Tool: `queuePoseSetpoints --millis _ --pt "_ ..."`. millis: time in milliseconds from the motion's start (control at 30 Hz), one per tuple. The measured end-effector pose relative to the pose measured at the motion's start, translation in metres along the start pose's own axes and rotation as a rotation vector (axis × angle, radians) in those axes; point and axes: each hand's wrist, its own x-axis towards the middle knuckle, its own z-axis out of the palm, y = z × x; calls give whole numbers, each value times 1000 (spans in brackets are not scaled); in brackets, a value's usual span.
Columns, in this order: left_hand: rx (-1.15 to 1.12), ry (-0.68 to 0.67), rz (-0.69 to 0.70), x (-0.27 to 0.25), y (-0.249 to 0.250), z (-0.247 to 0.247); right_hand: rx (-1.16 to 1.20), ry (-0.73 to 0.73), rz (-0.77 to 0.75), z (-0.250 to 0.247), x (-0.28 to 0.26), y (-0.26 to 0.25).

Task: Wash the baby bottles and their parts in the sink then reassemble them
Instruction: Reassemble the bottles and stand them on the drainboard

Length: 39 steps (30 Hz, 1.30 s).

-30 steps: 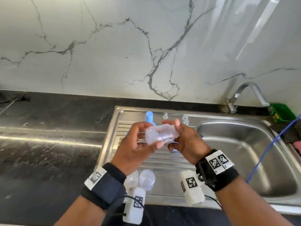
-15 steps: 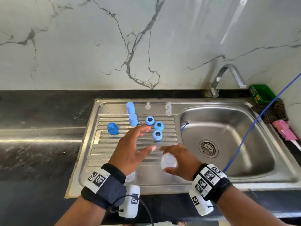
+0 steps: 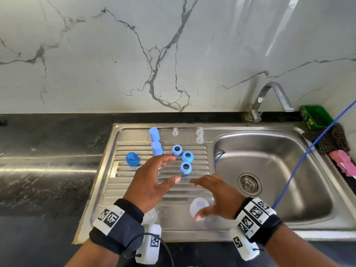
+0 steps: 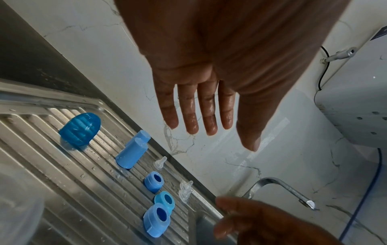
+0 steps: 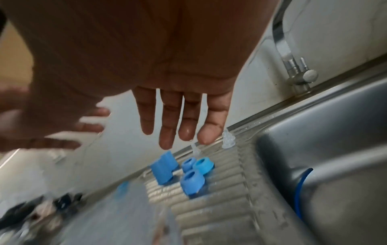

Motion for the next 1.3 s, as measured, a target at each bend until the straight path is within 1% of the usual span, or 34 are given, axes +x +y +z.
queuePoseSetpoints --millis 67,133,200,267,367,467,500,567,667,733,800,867,900,933,1000,1067,1167,1233,1300 --pt "3 16 -1 2 0 0 40 108 -9 -19 8 4" --pt "5 27 -9 5 1 0 22 209 9 -37 27 12" --pt "7 34 -16 7 3 1 -34 241 39 -49 55 23" --pt "12 45 -24 9 4 2 -94 213 59 -53 86 36" --pt "33 72 -39 10 2 1 -164 89 110 -50 126 46" --pt "26 110 -53 13 -2 1 -203 -41 54 -40 155 45" --pt "27 120 -56 13 -3 1 -211 -61 31 -37 160 46" --pt "29 140 -65 15 -5 1 -208 -64 33 -31 168 51" --pt "20 157 -77 17 -4 3 -172 -26 94 -24 168 63" --pt "27 157 -73 20 -3 5 -98 32 103 -22 165 70" --pt "32 146 -66 22 0 6 28 128 130 -25 157 72" --pt "31 136 -45 26 4 8 230 222 193 -35 146 67" --pt "36 133 -28 29 7 9 370 227 218 -43 139 61" --pt "37 127 -13 31 11 10 527 203 239 -51 132 54" --pt "36 106 18 39 19 14 842 107 263 -65 119 39" --pt "42 70 60 47 27 21 1034 35 235 -75 104 23" --pt "63 44 100 55 35 34 1156 -18 165 -83 89 3" --pt "40 65 107 58 36 42 1222 -29 141 -85 82 -2" --pt "28 85 88 59 36 46 1237 -39 134 -86 79 -4"
